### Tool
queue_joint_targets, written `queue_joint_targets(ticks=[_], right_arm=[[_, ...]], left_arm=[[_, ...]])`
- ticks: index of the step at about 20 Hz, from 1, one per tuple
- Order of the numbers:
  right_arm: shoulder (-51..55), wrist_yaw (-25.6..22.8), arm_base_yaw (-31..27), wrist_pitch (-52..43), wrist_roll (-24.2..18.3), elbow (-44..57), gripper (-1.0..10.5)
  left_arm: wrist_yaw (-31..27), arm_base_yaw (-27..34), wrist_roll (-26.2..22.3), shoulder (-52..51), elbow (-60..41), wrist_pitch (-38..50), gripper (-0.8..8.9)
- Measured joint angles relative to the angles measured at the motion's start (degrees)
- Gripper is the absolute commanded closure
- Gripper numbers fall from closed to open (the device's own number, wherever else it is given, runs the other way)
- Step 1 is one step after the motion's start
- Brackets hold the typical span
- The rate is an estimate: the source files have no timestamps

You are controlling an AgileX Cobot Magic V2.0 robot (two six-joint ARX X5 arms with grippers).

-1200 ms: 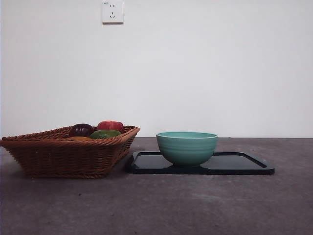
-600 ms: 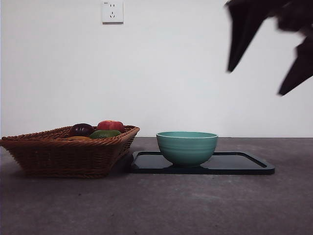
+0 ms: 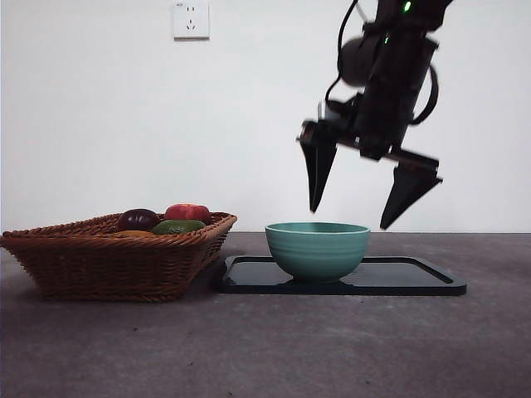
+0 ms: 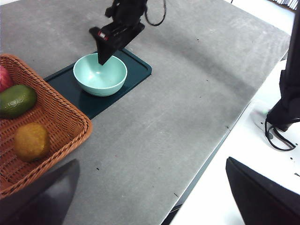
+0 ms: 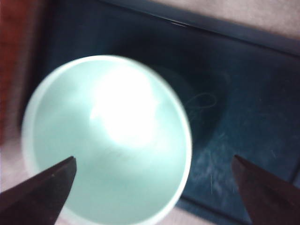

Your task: Pick up the wifruite, put it on the bowl, pick up the plate, put it on desk

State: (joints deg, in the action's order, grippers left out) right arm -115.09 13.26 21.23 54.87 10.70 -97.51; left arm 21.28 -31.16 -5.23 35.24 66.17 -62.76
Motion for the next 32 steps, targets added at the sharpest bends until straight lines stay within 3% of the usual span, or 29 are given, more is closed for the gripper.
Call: queue_joint_targets(ticks=[2, 5, 8, 10, 11, 18, 24, 32], right_arm=[[-2.1, -0.2, -0.2, 0.2, 0.0, -0.3, 4.2], [-3.7, -1.3, -0.4, 0.2, 0.0, -0.3, 5.9], [-4.0, -1.3, -0.6, -0.5, 0.0, -0.3, 8.6], [-4.0, -1.3, -0.7, -0.2, -0.1, -0.3, 8.8], [-4.0, -1.3, -0.7, -0.2, -0.1, -0.3, 9.4], [-3.4, -1.4, -1.5, 4.1, -0.4, -2.0, 9.4], [9.4, -1.6, -1.2, 16.9, -4.7, -3.0, 9.4], [22.6, -1.7, 7.6, 8.3, -4.9, 19.5, 9.4]], left_arm=[[0.0, 0.0, 0.0, 0.0, 0.0, 0.0, 3.13], [0.0, 0.0, 0.0, 0.0, 0.0, 0.0, 3.13], [0.0, 0.0, 0.2, 0.0, 0.0, 0.0, 3.13], [0.0, 0.0, 0.2, 0.0, 0.0, -0.2, 3.13], [0.0, 0.0, 0.2, 0.0, 0.0, -0.4, 3.13], [0.0, 0.0, 0.2, 0.0, 0.0, -1.1, 3.13], [0.0, 0.0, 0.2, 0.0, 0.0, -1.1, 3.13], [0.0, 0.0, 0.2, 0.0, 0.0, -1.2, 3.13]])
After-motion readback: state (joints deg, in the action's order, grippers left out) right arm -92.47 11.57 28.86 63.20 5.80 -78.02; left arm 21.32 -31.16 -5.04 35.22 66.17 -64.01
